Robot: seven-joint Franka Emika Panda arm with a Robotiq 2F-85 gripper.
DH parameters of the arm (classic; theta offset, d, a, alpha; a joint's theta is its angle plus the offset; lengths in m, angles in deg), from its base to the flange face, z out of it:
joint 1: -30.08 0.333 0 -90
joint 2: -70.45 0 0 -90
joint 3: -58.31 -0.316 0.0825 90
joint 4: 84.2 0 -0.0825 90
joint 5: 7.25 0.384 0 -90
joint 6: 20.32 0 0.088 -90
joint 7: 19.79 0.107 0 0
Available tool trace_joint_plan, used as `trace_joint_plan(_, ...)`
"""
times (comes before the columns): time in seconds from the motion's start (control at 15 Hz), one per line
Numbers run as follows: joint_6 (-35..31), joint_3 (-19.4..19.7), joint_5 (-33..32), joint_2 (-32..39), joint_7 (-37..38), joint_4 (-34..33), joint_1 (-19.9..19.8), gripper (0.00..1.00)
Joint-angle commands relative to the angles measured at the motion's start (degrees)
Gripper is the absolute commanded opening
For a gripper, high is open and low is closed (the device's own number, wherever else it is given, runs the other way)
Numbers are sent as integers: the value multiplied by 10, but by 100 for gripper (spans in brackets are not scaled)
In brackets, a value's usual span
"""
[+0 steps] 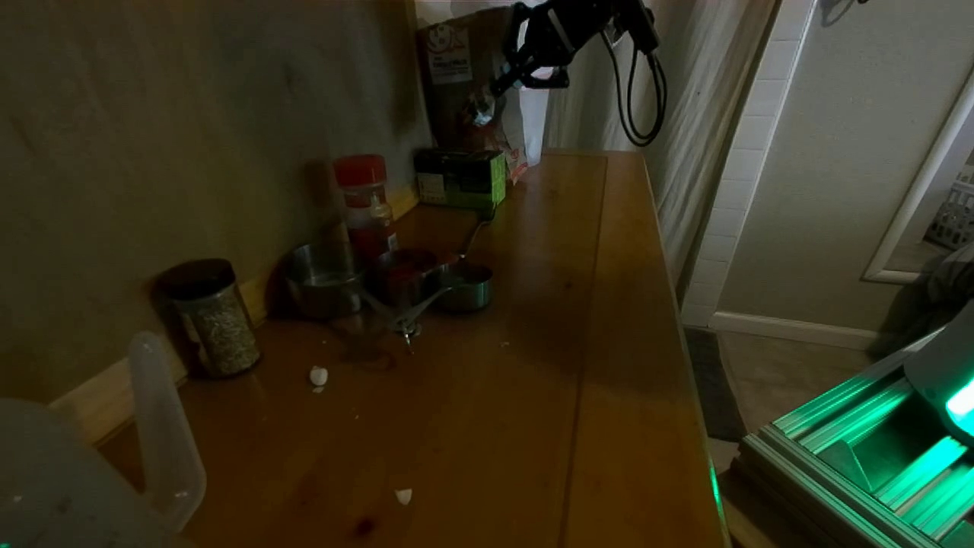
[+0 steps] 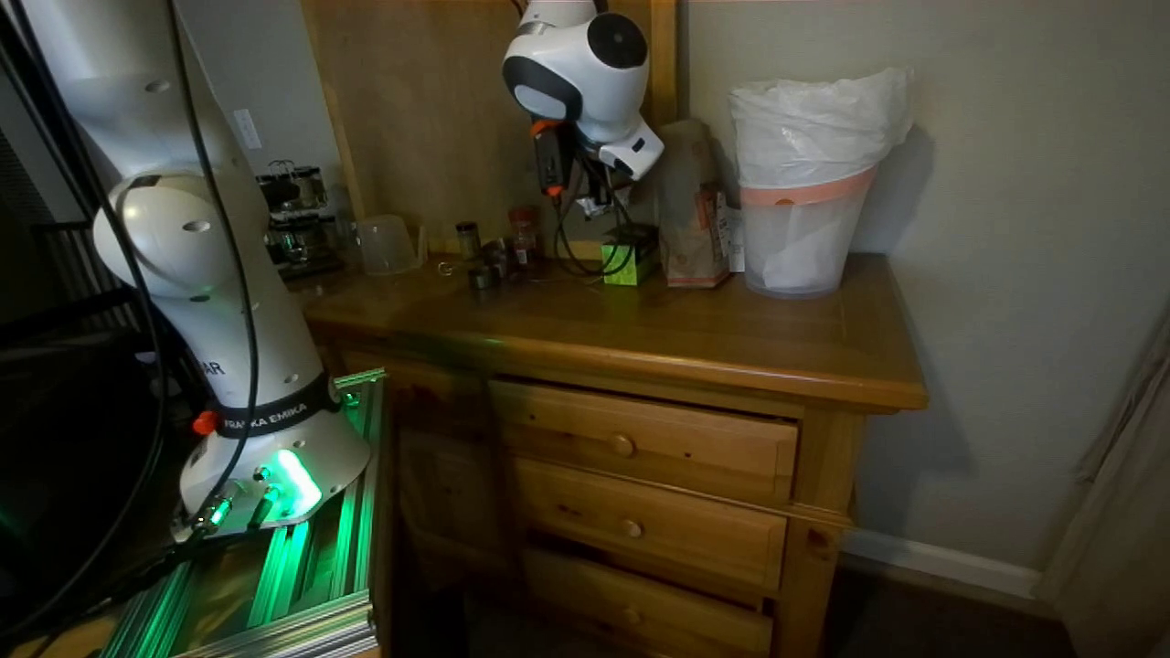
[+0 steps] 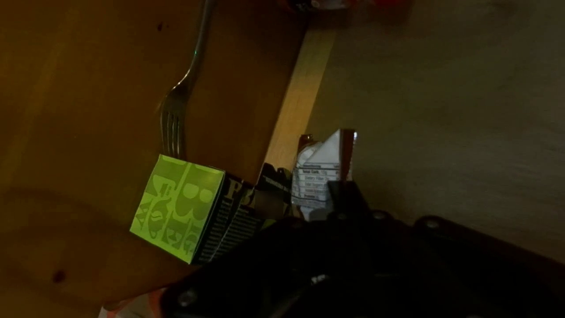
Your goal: Put the snack packet on the tea box
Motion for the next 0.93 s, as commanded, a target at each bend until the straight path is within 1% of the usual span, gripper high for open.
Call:
trace_joint_plan(0.0, -35, -9, 83, 29, -15, -21, 4, 0)
trace_joint_plan(0.13, -42, -12, 109, 41, -18, -29, 4, 0)
trace_joint_plan(0.4, -56, -11, 131, 70, -11, -44, 4, 0)
trace_joint_plan(0.67, -63, -8, 132, 95, 2, -55, 3, 0)
trace_joint_plan(0.73, -60, -8, 119, 100, 15, -55, 4, 0)
trace_joint_plan(0.8, -63, -8, 102, 103, 32, -54, 6, 23)
trace_joint_plan(0.87, -69, -8, 103, 105, 33, -53, 7, 27)
